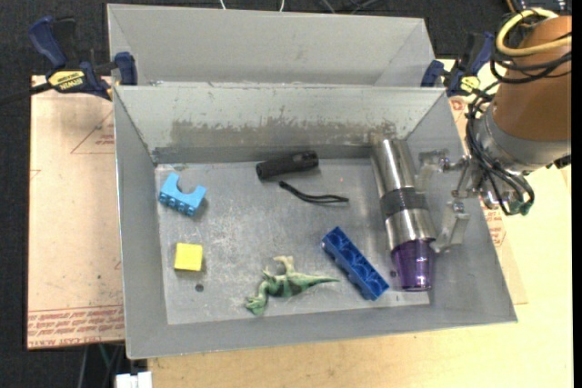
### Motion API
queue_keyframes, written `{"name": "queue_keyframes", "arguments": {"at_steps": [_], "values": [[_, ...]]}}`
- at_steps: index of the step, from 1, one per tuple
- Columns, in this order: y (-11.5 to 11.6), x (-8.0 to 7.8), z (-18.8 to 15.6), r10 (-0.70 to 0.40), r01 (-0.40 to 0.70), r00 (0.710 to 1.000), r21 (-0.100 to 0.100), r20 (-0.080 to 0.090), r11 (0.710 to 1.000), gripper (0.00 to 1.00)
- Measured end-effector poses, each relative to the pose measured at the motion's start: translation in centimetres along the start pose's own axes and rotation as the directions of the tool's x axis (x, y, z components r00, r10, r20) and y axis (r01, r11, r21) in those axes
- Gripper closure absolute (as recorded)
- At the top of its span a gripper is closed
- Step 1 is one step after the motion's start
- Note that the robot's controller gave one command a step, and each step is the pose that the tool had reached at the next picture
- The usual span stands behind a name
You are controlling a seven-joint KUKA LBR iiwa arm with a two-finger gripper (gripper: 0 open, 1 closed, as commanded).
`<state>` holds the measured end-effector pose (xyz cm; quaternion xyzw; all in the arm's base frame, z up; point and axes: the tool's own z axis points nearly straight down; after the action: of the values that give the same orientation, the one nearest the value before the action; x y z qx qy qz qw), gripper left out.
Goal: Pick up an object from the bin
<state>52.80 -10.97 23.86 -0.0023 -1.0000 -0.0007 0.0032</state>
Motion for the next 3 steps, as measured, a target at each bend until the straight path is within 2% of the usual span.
{"name": "queue_keyframes", "arguments": {"at_steps": [1, 2, 3], "values": [[0.1, -0.1, -0.5, -0.004, 0.004, 1.000, 0.001, 0.008, 1.000, 0.00], [7.6, 3.6, 17.3, 0.151, -0.151, 0.989, -0.002, 0.004, 0.989, 0.00], [6.9, 3.4, 7.9, -0.020, 0.020, 1.000, 0.005, 0.021, 1.000, 0.00]]}}
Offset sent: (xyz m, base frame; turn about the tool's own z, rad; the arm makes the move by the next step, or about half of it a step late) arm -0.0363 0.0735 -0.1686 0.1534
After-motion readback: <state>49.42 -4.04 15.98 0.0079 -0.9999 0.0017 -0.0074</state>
